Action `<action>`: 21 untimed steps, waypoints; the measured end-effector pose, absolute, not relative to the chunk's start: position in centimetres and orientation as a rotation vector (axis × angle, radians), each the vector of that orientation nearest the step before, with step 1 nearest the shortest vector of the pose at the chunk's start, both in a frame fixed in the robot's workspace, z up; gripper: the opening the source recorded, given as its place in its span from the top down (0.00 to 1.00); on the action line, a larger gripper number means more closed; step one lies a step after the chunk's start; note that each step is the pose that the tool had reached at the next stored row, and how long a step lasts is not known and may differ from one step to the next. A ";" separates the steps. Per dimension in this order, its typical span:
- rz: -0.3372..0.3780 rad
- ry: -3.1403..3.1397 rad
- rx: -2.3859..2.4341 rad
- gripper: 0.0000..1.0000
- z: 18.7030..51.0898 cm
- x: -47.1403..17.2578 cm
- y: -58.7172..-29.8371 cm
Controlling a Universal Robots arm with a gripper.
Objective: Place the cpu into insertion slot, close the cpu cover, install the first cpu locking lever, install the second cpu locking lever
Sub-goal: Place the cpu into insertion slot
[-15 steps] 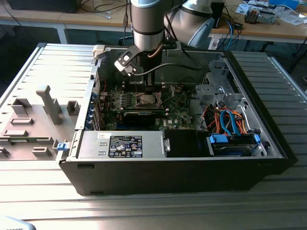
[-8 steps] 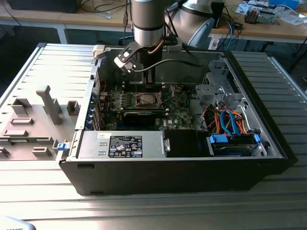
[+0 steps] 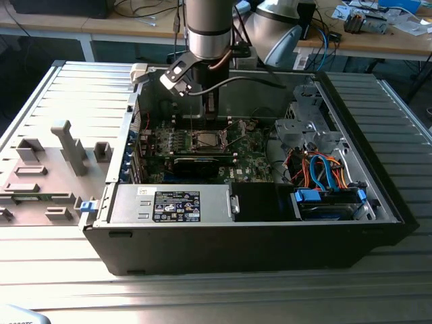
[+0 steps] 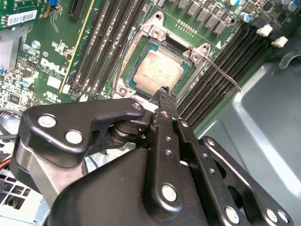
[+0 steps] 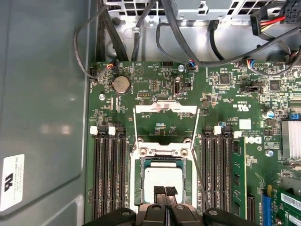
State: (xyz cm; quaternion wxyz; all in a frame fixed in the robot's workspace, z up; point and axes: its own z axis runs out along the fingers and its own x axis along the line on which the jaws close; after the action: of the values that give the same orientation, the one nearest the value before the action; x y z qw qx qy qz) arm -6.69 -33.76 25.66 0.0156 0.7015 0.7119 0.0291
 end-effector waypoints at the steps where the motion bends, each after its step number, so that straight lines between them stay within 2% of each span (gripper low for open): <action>1: 0.090 2.215 2.182 0.89 25.8 -6.7 -33.8; 21: 0.090 2.215 2.182 0.89 28.4 -6.7 -33.8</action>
State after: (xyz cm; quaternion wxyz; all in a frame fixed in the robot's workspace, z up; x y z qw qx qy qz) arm -6.69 -33.76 28.44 0.0156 0.7015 0.7119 0.0291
